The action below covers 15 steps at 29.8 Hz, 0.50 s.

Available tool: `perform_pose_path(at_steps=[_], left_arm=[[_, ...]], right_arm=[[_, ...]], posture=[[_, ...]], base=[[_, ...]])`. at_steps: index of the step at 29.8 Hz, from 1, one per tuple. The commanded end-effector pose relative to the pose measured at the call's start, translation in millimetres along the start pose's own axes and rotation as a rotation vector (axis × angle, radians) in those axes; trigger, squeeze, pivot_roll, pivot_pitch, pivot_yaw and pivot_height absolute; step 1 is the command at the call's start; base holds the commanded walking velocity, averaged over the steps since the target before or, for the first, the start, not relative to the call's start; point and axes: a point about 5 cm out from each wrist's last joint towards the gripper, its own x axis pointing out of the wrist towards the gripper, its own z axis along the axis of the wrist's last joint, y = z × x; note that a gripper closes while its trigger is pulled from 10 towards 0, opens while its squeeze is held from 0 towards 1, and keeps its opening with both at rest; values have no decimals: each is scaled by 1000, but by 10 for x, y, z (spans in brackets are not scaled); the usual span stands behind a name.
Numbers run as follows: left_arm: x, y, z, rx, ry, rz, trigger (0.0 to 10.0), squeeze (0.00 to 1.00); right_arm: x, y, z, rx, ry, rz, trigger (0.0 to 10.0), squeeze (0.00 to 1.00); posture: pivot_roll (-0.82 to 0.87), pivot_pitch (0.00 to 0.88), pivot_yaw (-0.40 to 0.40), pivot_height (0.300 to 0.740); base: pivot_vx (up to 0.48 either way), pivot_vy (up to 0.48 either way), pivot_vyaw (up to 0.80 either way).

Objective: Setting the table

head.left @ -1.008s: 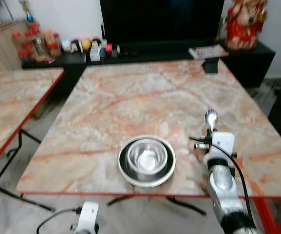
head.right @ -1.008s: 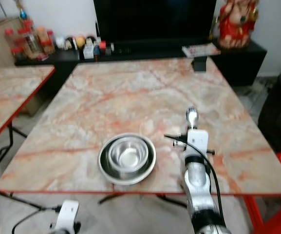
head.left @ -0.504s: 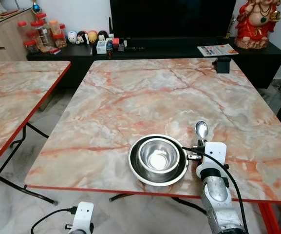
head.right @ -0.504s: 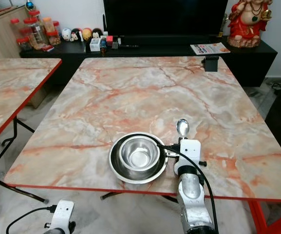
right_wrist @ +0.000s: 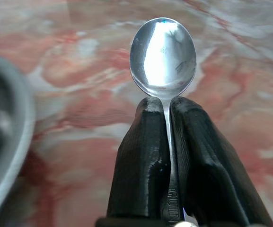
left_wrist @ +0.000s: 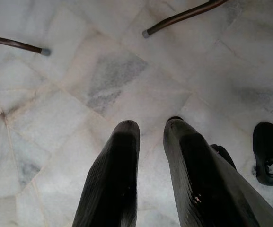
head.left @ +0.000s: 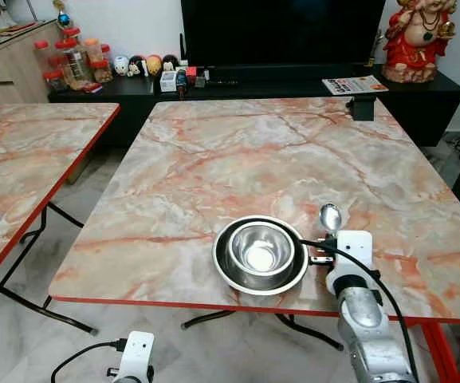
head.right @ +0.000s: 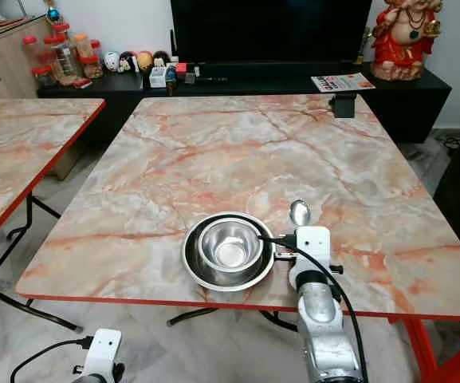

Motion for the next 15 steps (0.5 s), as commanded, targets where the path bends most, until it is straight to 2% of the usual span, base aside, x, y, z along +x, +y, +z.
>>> perform_pose_path(at_steps=[1, 6, 9, 13, 15], left_arm=[[-3, 19, -15, 2, 8, -1, 10000, 0], [-2, 13, -13, 4, 8, -4, 10000, 0], [-1, 4, -8, 4, 7, -7, 10000, 0], [-1, 4, -9, 4, 7, -7, 10000, 0], [-2, 6, -15, 8, 10, -8, 10000, 0]], right_arm=[[6, -6, 105, 11, -23, 8, 10000, 0], [0, -15, 89, 19, 15, 29, 10000, 0], [-23, 36, 33, 87, 53, 50, 10000, 0], [-27, 40, 36, 90, 58, 54, 10000, 0], [-41, 129, -40, 108, 90, 61, 10000, 0]], posture=[[-142, 0, 55, 740], [-142, 0, 53, 740], [-141, 0, 53, 740], [-141, 0, 53, 740], [-139, 0, 54, 740]], base=[[0, 0, 0], [0, 0, 0], [0, 0, 0], [0, 0, 0], [0, 0, 0]])
